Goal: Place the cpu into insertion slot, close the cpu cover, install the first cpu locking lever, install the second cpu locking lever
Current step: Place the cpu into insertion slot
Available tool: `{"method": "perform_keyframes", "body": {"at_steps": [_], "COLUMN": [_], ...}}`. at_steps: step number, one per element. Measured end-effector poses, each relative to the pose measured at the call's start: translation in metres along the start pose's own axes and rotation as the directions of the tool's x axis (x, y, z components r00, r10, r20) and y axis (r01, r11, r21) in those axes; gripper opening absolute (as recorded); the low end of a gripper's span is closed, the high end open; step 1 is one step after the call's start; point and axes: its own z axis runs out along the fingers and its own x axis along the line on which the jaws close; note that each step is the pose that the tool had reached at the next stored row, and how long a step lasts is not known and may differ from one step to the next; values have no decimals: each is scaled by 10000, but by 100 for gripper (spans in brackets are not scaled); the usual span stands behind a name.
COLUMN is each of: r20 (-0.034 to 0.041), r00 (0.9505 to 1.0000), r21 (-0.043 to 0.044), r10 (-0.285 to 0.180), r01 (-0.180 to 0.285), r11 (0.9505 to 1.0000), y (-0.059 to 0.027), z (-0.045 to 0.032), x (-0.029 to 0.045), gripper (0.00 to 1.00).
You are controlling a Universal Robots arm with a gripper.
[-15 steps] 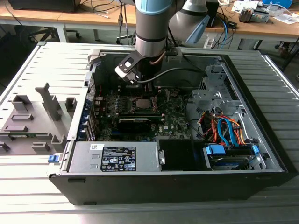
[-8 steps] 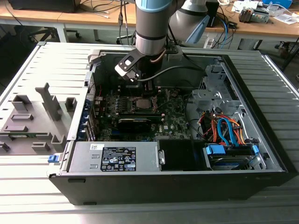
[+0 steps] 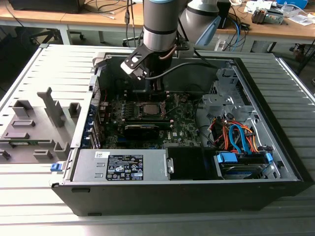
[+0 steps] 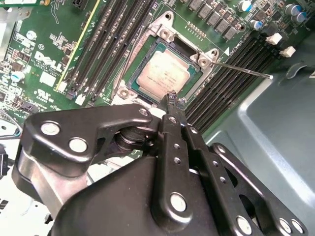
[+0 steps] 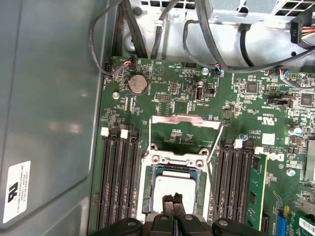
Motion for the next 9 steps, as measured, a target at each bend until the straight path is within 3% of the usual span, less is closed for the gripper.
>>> {"method": "perform_keyframes", "body": {"at_steps": [9], "r20": [-1], "r00": [10000], "r21": [0], "r10": [0], "r01": [0], "r11": [10000], "y": [0], "z": [-55], "x": [1], "gripper": [11]}}
